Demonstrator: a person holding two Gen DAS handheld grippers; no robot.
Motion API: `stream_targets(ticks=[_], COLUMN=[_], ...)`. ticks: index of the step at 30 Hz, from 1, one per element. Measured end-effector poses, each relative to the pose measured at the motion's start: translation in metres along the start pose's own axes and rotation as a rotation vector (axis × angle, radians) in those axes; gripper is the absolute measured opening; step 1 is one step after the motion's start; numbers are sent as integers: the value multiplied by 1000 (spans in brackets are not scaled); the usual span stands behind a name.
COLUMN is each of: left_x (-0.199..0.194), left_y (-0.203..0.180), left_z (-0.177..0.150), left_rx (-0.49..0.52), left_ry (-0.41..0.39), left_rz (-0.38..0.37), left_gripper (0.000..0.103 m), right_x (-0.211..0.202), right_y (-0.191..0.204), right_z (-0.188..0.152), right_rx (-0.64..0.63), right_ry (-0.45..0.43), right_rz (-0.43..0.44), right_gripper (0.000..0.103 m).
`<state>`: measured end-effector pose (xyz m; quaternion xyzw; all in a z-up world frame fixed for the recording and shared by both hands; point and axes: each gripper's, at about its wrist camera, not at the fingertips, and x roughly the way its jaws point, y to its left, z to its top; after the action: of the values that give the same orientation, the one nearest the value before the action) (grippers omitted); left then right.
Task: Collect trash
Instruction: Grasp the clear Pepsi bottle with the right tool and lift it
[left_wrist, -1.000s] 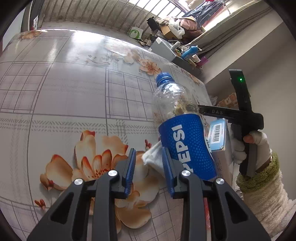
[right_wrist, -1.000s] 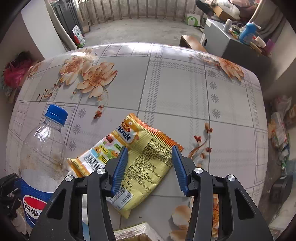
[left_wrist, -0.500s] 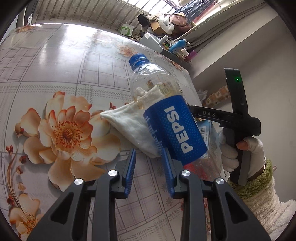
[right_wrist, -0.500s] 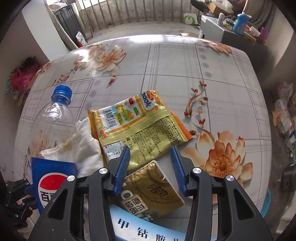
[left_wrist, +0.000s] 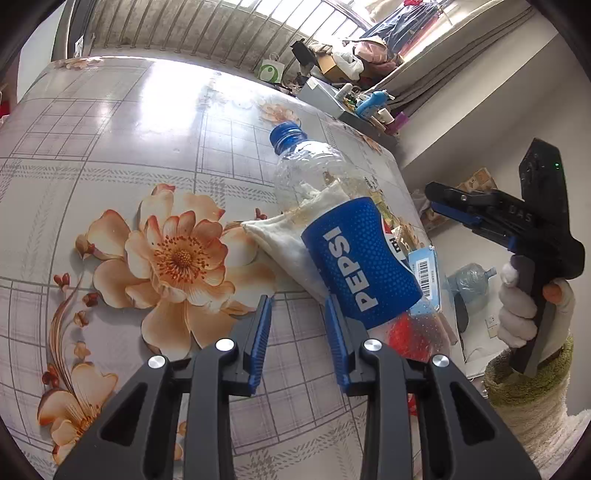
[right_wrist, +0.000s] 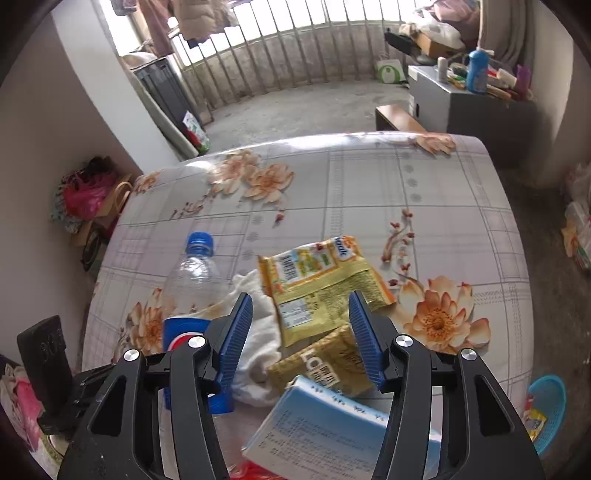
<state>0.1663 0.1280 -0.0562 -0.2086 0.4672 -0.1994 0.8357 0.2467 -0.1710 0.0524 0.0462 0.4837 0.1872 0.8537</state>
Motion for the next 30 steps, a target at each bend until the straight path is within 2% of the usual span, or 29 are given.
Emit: stream_targets(ticks=[5,7,9,10,13,16,20,26,30], left_x=[-6,-9,-13,-15,-17,-14,-11,-18,-27], left_y=[4,5,6,6,3,-1,-5,-8,-9], left_z=[-9,-13,-16,-17,-24,-29,-31,-33,-35], left_rx=[14,16,14,15,30,44,48,44,51], left_ry=[5,5,3,3,11,23,29,19,11], left_rz=[17,18,12,6,-3,-8,-24,-20,-21], left_gripper=[29,29,29,29,29,29,29,29,29], right_x=[22,48,58,62,66,66,78,79,57], right_y=[43,50,54,56,59,63,63,63,52], right_z=[-8,-8,-11,-12,-13,-13,-15,-17,-16], right_rx=[-54,-61,-61,-57,-44,-41,6,38,61], right_ry=[100,173,208,220,237,256,317,305,256], right_rz=[158,162,157,172,198,216,287,329,362], right_gripper=[53,53,53,57,60,60,60,54,54])
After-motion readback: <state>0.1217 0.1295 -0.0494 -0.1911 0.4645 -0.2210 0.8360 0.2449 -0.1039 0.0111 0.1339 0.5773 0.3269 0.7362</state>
